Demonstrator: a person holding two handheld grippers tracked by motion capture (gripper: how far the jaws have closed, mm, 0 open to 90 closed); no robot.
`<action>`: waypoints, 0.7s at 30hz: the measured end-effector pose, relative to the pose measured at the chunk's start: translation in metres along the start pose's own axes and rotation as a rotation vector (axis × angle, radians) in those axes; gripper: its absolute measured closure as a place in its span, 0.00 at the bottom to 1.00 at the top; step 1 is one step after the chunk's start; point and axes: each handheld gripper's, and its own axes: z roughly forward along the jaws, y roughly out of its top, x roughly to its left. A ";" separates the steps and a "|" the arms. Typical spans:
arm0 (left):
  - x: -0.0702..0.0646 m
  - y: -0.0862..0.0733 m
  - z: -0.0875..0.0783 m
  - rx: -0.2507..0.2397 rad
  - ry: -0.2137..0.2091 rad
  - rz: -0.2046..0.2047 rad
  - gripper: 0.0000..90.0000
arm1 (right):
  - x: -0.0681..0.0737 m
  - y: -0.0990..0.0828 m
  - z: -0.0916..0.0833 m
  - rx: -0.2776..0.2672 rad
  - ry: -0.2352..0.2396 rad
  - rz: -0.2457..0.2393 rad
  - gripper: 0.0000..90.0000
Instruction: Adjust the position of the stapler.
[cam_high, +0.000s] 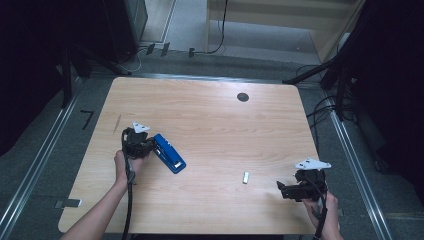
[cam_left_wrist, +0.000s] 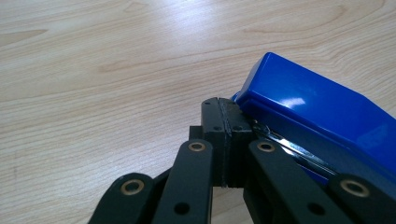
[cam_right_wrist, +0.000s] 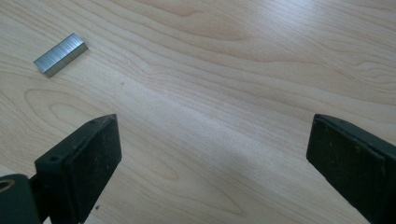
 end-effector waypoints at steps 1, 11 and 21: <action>-0.001 0.000 0.000 0.000 -0.004 -0.001 1.00 | 0.000 0.000 0.000 0.004 -0.001 0.001 0.04; -0.014 0.003 0.004 0.003 -0.041 0.024 1.00 | 0.004 0.001 0.005 0.025 0.004 -0.020 0.04; -0.038 0.006 0.007 0.012 -0.098 0.095 1.00 | 0.004 0.000 0.005 0.031 0.005 -0.015 0.04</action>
